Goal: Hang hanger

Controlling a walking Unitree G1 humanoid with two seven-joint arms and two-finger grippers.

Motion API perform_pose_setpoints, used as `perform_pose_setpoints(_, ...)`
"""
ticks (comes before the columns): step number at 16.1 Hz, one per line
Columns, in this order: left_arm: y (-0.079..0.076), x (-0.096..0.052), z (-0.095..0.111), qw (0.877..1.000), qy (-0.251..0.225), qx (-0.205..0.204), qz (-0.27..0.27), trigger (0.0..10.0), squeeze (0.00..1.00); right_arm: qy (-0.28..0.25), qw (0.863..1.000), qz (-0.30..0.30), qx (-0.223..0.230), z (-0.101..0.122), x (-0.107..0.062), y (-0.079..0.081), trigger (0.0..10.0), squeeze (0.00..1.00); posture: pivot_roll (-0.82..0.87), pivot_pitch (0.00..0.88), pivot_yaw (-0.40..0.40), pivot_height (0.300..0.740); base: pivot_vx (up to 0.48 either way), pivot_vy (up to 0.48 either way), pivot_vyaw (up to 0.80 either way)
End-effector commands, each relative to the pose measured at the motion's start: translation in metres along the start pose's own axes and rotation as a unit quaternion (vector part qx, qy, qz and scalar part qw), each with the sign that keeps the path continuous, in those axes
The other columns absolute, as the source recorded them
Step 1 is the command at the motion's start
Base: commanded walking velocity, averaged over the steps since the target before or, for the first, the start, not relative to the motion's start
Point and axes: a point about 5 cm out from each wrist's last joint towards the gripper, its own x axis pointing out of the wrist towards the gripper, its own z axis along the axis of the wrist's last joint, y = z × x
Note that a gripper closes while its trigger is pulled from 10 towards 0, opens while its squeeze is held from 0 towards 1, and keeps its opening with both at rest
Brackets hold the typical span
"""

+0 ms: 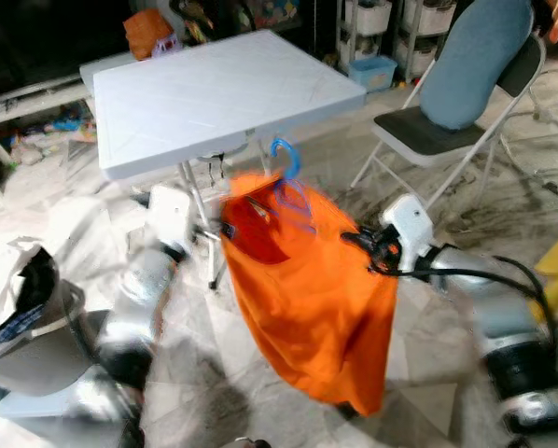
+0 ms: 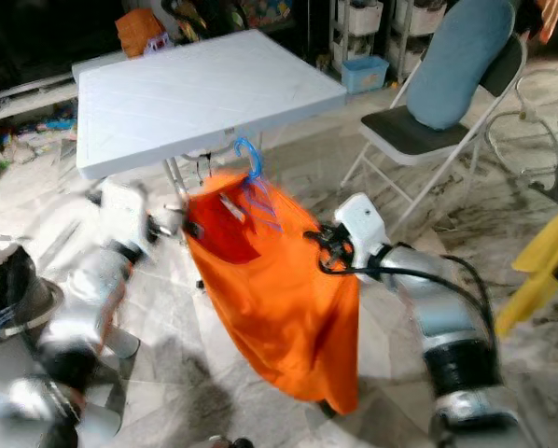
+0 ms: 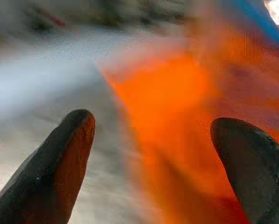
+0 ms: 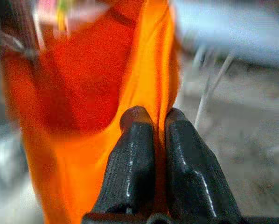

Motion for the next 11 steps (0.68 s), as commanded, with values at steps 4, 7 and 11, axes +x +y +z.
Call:
perform_pose_setpoints(4,-0.007,0.01,-0.004,0.997,0.001,-0.069,0.035,10.0,1.0,-0.054,0.996,-0.071,0.017,0.015,0.004,0.001,10.0,0.0,-0.11,0.0,0.127,0.74,0.0,0.0,0.0)
perform_pose_setpoints(7,-0.008,0.005,0.005,0.998,-0.008,-0.068,0.014,10.0,0.0,-0.033,0.996,-0.085,0.0,0.006,-0.002,-0.003,10.0,0.0,-0.11,0.0,0.132,0.74,0.0,0.0,0.0)
perform_pose_setpoints(11,-0.002,-0.001,0.006,0.999,-0.008,-0.044,0.017,10.0,0.0,-0.056,0.998,-0.015,-0.001,0.016,-0.01,-0.002,10.0,0.0,-0.1,0.0,0.135,0.74,0.0,0.0,0.0)
